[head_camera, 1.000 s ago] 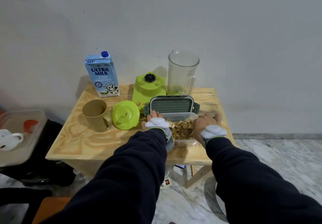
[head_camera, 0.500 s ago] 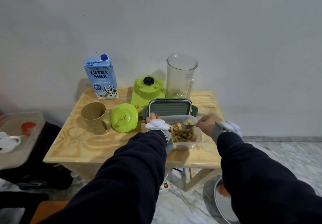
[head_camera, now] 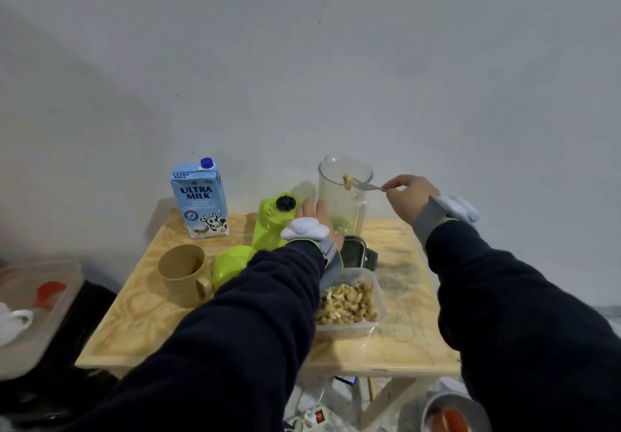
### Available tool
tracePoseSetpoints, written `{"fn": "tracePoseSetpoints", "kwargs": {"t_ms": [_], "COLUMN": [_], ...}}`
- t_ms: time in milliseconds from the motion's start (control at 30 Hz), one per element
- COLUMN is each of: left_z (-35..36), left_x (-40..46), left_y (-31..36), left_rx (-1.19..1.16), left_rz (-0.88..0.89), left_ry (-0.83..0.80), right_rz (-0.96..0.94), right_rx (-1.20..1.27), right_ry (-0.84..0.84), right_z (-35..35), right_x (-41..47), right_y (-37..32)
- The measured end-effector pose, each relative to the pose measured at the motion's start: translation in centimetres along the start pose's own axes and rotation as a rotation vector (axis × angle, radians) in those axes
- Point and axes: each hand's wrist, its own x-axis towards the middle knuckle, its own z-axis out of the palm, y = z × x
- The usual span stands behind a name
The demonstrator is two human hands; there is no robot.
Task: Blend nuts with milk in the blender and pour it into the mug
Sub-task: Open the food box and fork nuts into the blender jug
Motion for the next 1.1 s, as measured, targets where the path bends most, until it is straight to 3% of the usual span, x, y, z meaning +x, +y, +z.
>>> {"fn": "tracePoseSetpoints", "kwargs": {"t_ms": [267, 567, 833, 933, 1000, 1100], "left_z": [-0.6, 0.5, 0.6, 0.9, 1.1, 1.6], "left_x": [3.4, 3.5, 3.0, 2.9, 3.0, 2.7], "left_y": [2.5, 3.2, 3.3, 1.9, 0.5, -1.2], "left_rx": [0.051, 0.076, 0.036, -0.012, 0.001, -0.040], "left_rz": [0.227, 0.191, 0.155, 0.027, -0.064, -0.189], "left_ry": [-0.035, -0.098, -0.070, 0.009, -0.026, -0.109], "right_rz": [-0.025, -0.123, 0.061, 0.144, 0.162, 0.199], "right_rx": [-0.363, -0.699, -0.446, -0.405, -0.444, -0.337], "right_ry": [-0.117, 0.068, -0.021, -0.091, -0.199, -0.221], "right_z": [0.2, -2.7, -2.4, -0.8, 0.8, 3.0], "right_x": [2.1, 0.9, 1.2, 1.6, 1.4, 1.7], "right_y": [-2.6, -2.5, -0.4, 1.9, 3.7, 5.3]}}
